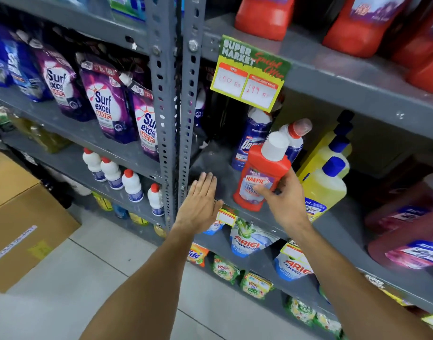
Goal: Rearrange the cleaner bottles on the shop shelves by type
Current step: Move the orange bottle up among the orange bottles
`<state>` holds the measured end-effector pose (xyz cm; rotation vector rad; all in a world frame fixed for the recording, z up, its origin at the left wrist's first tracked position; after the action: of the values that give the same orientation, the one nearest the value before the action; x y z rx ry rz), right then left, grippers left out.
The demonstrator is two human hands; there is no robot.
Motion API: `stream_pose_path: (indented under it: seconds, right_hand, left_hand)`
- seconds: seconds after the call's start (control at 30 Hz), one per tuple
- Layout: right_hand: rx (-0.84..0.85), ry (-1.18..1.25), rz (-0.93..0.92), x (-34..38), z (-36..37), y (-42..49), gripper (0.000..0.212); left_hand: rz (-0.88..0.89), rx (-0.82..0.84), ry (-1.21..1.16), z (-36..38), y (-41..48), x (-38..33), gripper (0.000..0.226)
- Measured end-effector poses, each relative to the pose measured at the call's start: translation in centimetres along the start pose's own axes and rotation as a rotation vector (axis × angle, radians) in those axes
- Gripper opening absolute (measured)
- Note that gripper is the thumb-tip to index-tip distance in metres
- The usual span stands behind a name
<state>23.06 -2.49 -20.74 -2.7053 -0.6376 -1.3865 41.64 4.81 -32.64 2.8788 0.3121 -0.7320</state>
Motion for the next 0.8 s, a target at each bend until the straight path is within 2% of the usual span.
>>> stream_pose_path:
  seconds: [0.2, 0.33, 0.5, 0.63, 0.8]
  right_hand:
    - [0.029, 0.047, -0.110, 3.6, -4.6, -2.4, 0.048]
    - [0.018, 0.118, -0.220, 8.2, -8.8, -2.9, 0.051]
    - [-0.011, 0.181, -0.394, 15.7, -15.1, -2.1, 0.059]
    - [-0.090, 0.163, -0.517, 21.5, -20.0, -0.4, 0.064]
    - [-0.194, 0.121, -0.494, 25.0, -23.7, 3.1, 0.075]
  left_hand:
    - [-0.010, -0.344, -0.077, -7.1, -3.4, -4.4, 0.067]
    - [0.037, -0.536, -0.066, -14.1, -4.7, -7.0, 0.065]
    - [0.127, -0.678, -0.024, -22.3, -3.1, -12.4, 0.066]
    - [0.223, -0.645, 0.001, -26.7, -0.2, -17.2, 0.067]
    - [0.150, -0.358, 0.133, -27.6, 3.7, -18.2, 0.072]
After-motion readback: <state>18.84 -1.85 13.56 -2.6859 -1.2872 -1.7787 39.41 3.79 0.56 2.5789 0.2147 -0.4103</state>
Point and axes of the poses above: each hand's wrist, its own y-axis towards the middle knuckle, its own z-axis out of the palm, x = y × z, the point moved 4 cm from there along y, towards the middle knuckle, and after that the axes turned 12 degrees about -y, right-handed, at the moved point
